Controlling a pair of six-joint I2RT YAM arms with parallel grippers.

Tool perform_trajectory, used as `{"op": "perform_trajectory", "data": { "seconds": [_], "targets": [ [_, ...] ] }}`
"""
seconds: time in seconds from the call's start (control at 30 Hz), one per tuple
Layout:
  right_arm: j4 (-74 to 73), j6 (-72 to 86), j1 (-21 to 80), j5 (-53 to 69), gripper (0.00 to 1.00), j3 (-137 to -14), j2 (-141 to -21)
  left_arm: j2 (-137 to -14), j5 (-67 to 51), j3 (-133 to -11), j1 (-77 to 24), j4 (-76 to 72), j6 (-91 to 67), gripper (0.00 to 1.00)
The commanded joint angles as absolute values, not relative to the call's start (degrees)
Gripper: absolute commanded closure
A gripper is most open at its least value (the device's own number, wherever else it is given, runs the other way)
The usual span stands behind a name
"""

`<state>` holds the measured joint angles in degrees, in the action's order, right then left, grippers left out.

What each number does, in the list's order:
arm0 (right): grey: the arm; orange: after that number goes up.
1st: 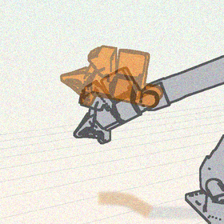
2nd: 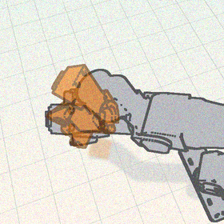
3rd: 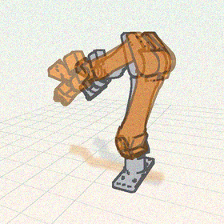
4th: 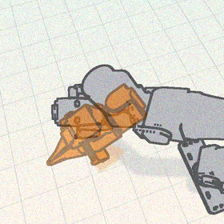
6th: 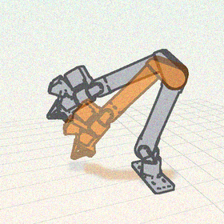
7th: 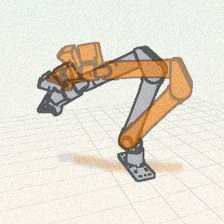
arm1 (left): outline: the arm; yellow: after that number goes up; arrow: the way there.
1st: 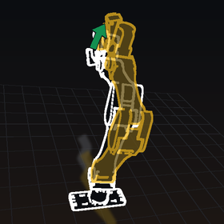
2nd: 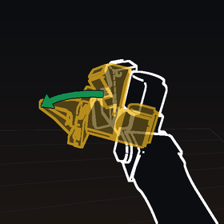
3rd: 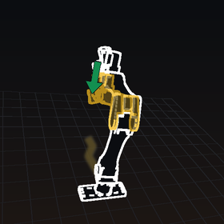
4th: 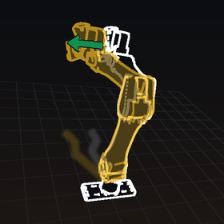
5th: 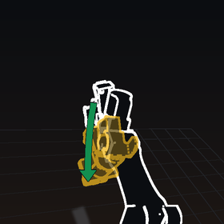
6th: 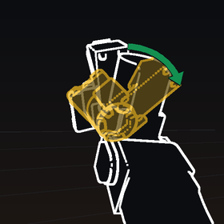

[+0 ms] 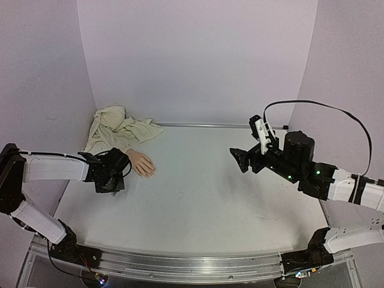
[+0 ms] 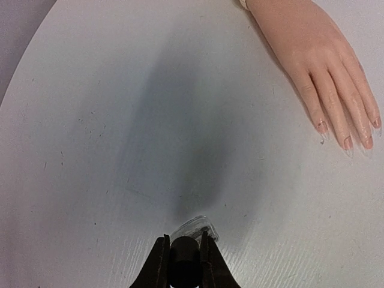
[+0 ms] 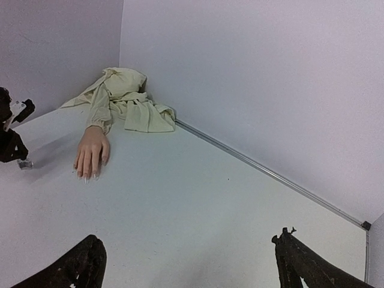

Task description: Paint the nails

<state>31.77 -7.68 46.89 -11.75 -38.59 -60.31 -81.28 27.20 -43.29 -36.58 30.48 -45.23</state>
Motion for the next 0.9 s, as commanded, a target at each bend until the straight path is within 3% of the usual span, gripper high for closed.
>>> {"op": "perform_trajectory", "data": {
  "seconds": [0.0,0.27,0.33,0.47,0.57,0.73,0.87],
  "targets": [
    [35.2,-7.7,46.7,-13.9,0.02,-37.9,-58.7,-83.1,30.1,-43.8,-36.4,29.7,-47.7,0.99],
    [35.3,-6.5,46.6,-15.9,0.02,-38.2,-58.4,-84.5,29.9,-43.2,-36.4,29.9,-49.3,0.89],
    [35.1,-5.4,46.7,-17.5,0.02,-38.5,-58.4,-83.4,29.5,-42.9,-36.4,30.1,-49.4,0.78],
    [33.0,-2.9,46.0,-23.0,0.02,-40.1,-59.3,-79.7,29.2,-43.4,-36.4,30.8,-47.3,0.44],
    [27.2,1.7,42.2,-24.2,0.02,-43.1,-61.6,-76.8,29.5,-45.8,-36.4,32.6,-44.1,0.28],
    [20.2,9.9,30.5,-16.8,0.02,-45.0,-62.1,-70.1,30.0,-51.6,-35.7,31.9,-34.5,0.14],
    [19.2,12.0,21.6,-11.2,0.02,-43.4,-57.3,-62.0,24.3,-52.6,-30.0,22.7,-23.6,0.07]
  ]
}}
